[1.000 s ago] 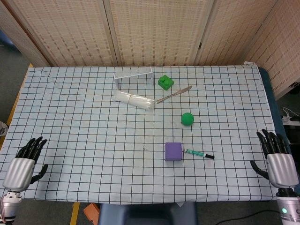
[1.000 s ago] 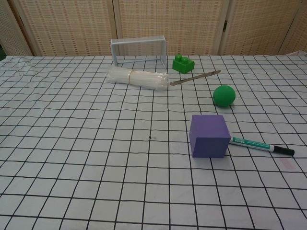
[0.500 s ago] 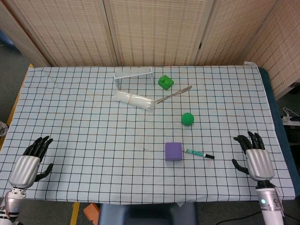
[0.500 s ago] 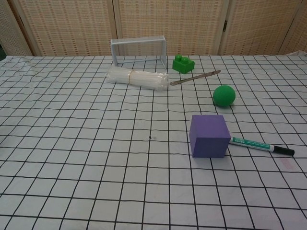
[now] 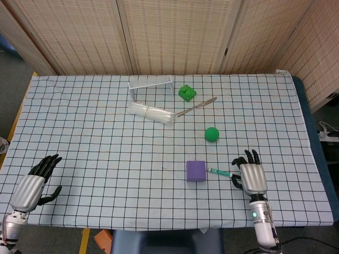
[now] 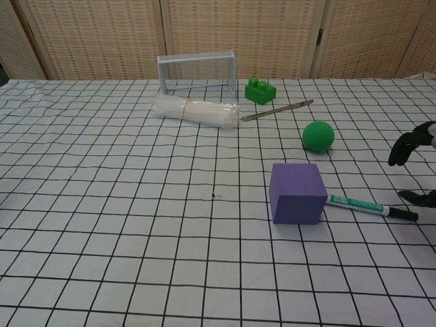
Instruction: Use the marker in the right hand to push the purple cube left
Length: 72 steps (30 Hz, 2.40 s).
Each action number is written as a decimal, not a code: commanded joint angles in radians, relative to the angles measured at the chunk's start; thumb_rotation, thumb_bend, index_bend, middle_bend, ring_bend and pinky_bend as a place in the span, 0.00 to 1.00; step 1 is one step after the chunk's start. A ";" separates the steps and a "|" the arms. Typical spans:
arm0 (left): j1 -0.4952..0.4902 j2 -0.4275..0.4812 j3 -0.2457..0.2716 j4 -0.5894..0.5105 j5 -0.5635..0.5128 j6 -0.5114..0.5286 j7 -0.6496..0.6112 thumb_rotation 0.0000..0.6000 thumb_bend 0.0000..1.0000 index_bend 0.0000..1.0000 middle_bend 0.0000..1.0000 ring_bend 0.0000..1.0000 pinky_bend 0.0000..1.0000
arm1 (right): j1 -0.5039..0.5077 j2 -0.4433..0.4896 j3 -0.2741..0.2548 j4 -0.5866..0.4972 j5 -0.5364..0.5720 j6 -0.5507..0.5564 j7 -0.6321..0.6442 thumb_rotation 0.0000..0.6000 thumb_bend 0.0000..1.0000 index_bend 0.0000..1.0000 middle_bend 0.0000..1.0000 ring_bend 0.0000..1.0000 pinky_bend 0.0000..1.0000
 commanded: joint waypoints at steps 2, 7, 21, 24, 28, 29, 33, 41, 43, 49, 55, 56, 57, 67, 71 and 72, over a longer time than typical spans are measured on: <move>-0.001 0.011 0.007 0.000 0.013 0.008 -0.023 1.00 0.38 0.00 0.00 0.00 0.19 | 0.051 -0.078 0.030 0.057 0.075 -0.016 -0.090 1.00 0.19 0.40 0.36 0.07 0.00; 0.001 0.018 0.009 0.003 0.015 0.015 -0.045 1.00 0.38 0.00 0.00 0.00 0.19 | 0.083 -0.119 0.043 0.077 0.115 -0.010 -0.148 1.00 0.21 0.44 0.38 0.10 0.00; -0.003 0.028 0.014 0.011 0.013 0.014 -0.080 1.00 0.38 0.00 0.00 0.00 0.19 | 0.136 -0.165 0.032 0.112 0.217 -0.009 -0.255 1.00 0.22 0.46 0.40 0.11 0.00; -0.004 0.030 0.015 0.012 0.014 0.014 -0.085 1.00 0.38 0.00 0.00 0.00 0.19 | 0.145 -0.170 0.029 0.110 0.234 -0.006 -0.273 1.00 0.22 0.46 0.40 0.11 0.00; -0.004 0.031 0.016 0.014 0.012 0.013 -0.091 1.00 0.38 0.00 0.00 0.00 0.19 | 0.156 -0.177 0.023 0.109 0.255 0.001 -0.302 1.00 0.22 0.46 0.40 0.11 0.00; -0.005 0.032 0.016 0.015 0.011 0.012 -0.093 1.00 0.38 0.00 0.00 0.00 0.19 | 0.160 -0.179 0.022 0.109 0.264 0.002 -0.310 1.00 0.22 0.46 0.40 0.11 0.00; -0.007 0.033 0.016 0.015 0.011 0.011 -0.097 1.00 0.38 0.00 0.00 0.00 0.19 | 0.170 -0.185 0.019 0.112 0.279 0.007 -0.324 1.00 0.22 0.46 0.40 0.12 0.00; -0.012 0.034 0.018 0.017 0.013 0.005 -0.110 1.00 0.38 0.00 0.00 0.00 0.19 | 0.191 -0.199 0.024 0.124 0.310 0.008 -0.333 1.00 0.22 0.46 0.40 0.12 0.00; -0.013 0.034 0.019 0.018 0.013 0.004 -0.112 1.00 0.38 0.00 0.00 0.00 0.19 | 0.197 -0.202 0.025 0.125 0.316 0.006 -0.333 1.00 0.22 0.46 0.40 0.12 0.00; -0.013 0.037 0.018 0.020 0.010 0.006 -0.118 1.00 0.38 0.00 0.00 0.00 0.19 | 0.212 -0.208 0.019 0.122 0.323 0.011 -0.340 1.00 0.22 0.47 0.40 0.13 0.00; -0.014 0.038 0.020 0.020 0.011 0.006 -0.123 1.00 0.38 0.00 0.00 0.00 0.19 | 0.225 -0.216 0.014 0.126 0.334 0.019 -0.357 1.00 0.22 0.49 0.41 0.14 0.00; -0.014 0.038 0.020 0.020 0.012 0.007 -0.123 1.00 0.38 0.00 0.00 0.00 0.19 | 0.227 -0.217 0.013 0.128 0.336 0.021 -0.361 1.00 0.22 0.49 0.41 0.14 0.00; -0.013 0.038 0.021 0.022 0.013 0.007 -0.124 1.00 0.38 0.00 0.00 0.00 0.19 | 0.230 -0.220 0.012 0.131 0.339 0.023 -0.366 1.00 0.23 0.49 0.41 0.14 0.00; -0.016 0.039 0.021 0.021 0.013 0.007 -0.128 1.00 0.38 0.00 0.00 0.00 0.19 | 0.248 -0.236 0.004 0.145 0.355 0.033 -0.390 1.00 0.23 0.50 0.42 0.16 0.00; -0.018 0.039 0.021 0.022 0.013 0.005 -0.132 1.00 0.38 0.00 0.00 0.00 0.19 | 0.248 -0.236 -0.005 0.140 0.342 0.042 -0.384 1.00 0.24 0.55 0.45 0.20 0.02; -0.018 0.039 0.022 0.022 0.014 0.005 -0.133 1.00 0.38 0.00 0.00 0.00 0.19 | 0.248 -0.236 -0.008 0.139 0.341 0.046 -0.385 1.00 0.24 0.55 0.45 0.20 0.03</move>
